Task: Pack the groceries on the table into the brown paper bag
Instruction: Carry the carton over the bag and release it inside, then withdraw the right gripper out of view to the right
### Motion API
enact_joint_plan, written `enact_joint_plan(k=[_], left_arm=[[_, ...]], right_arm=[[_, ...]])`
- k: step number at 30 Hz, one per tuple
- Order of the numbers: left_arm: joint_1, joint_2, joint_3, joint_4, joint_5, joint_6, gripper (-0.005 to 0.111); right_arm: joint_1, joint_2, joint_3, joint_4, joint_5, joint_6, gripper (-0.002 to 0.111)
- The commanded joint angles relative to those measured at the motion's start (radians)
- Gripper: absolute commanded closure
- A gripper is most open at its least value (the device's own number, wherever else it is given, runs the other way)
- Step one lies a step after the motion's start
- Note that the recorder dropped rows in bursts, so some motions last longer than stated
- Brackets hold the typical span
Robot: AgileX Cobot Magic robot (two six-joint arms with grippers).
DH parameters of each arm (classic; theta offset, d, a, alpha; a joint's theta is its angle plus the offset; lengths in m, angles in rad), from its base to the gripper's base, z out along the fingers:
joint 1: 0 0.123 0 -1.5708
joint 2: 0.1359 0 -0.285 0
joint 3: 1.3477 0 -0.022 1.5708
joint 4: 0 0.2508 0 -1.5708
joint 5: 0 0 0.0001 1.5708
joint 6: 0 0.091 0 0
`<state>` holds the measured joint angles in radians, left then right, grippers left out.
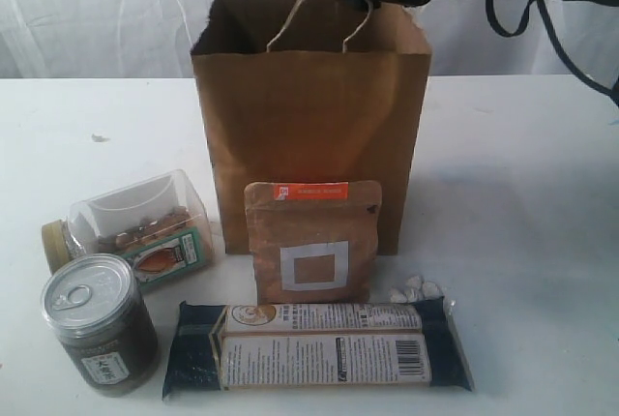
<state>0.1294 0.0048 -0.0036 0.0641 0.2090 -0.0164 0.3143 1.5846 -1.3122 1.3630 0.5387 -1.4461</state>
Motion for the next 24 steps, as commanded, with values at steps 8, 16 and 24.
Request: enact_joint_plan(k=[8, 16, 24], left_arm=[[-0.002, -0.005, 0.004, -0.002, -0.001, 0.002, 0.107], [-0.002, -0.005, 0.004, -0.002, -0.001, 0.002, 0.107], [-0.002, -0.005, 0.004, -0.002, -0.001, 0.002, 0.107]], right_arm=[[-0.001, -0.012, -0.006, 0.008, -0.005, 0.042, 0.056], [-0.001, -0.078, -0.006, -0.113, -0.025, 0.158, 0.056], [-0.039, -0.161, -0.006, -0.729, -0.015, 0.616, 0.075]])
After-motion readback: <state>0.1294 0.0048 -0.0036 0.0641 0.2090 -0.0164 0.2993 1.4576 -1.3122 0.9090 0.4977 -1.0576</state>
